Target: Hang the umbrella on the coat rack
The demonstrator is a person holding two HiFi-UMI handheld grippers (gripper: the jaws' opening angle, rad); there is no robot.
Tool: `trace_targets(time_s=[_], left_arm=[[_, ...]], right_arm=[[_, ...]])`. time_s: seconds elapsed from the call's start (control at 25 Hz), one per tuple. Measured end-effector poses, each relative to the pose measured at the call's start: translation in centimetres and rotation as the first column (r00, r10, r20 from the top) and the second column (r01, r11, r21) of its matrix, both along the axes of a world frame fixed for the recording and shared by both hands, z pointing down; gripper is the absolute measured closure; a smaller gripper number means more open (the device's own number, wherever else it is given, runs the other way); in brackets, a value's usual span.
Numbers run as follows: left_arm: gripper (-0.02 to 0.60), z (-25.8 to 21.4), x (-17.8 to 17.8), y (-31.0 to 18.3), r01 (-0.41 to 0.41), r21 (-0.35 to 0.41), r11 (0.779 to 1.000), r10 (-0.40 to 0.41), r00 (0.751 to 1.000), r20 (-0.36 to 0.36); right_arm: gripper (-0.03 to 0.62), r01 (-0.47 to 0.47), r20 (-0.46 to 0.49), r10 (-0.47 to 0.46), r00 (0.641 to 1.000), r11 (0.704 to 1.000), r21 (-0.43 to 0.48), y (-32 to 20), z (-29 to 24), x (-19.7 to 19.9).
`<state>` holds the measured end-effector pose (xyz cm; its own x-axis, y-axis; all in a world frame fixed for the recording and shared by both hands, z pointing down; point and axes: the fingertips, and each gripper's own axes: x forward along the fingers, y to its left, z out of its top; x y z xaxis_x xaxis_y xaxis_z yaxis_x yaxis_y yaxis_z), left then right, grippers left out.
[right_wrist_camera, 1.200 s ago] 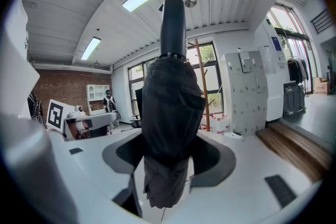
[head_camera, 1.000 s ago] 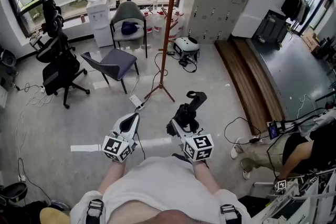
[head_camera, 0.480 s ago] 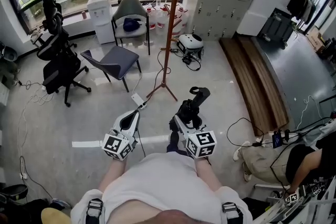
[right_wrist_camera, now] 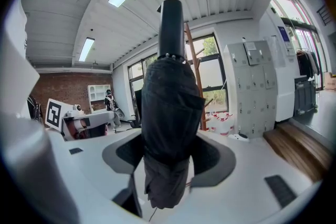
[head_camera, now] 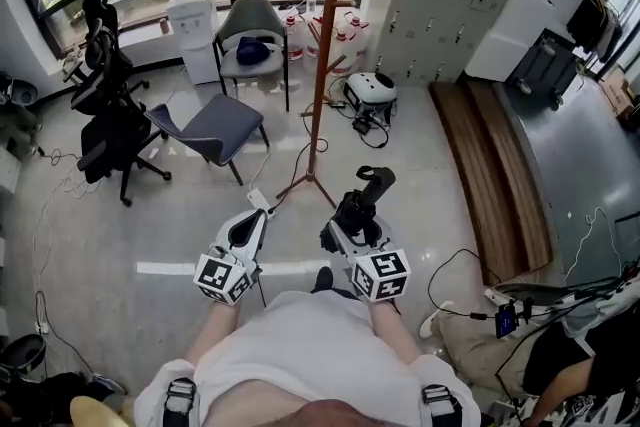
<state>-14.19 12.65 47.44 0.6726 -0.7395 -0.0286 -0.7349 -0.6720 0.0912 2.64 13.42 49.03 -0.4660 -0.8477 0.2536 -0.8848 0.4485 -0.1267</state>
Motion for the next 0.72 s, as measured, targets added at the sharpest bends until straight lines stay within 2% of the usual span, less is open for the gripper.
trace_targets(time_s=[0.36,0.72], left_arm=[[0.571,-2.2,6.5,-9.5,0.066,0.029,0.997,-0.065,0.998,-0.011],[0.571,-1.9,8.2,-13.7,0.099,0.003,0.995,-0.099,0.995,0.012]], right_arm=[[0.332,0.091,-0.018,-0.091,0.996,0.996,0.003,-10.2,-0.8,5.4],[0.332,0.139,-0.028,-0.139,0.99,0.99,-0.002,-15.1,-0.5,6.6]])
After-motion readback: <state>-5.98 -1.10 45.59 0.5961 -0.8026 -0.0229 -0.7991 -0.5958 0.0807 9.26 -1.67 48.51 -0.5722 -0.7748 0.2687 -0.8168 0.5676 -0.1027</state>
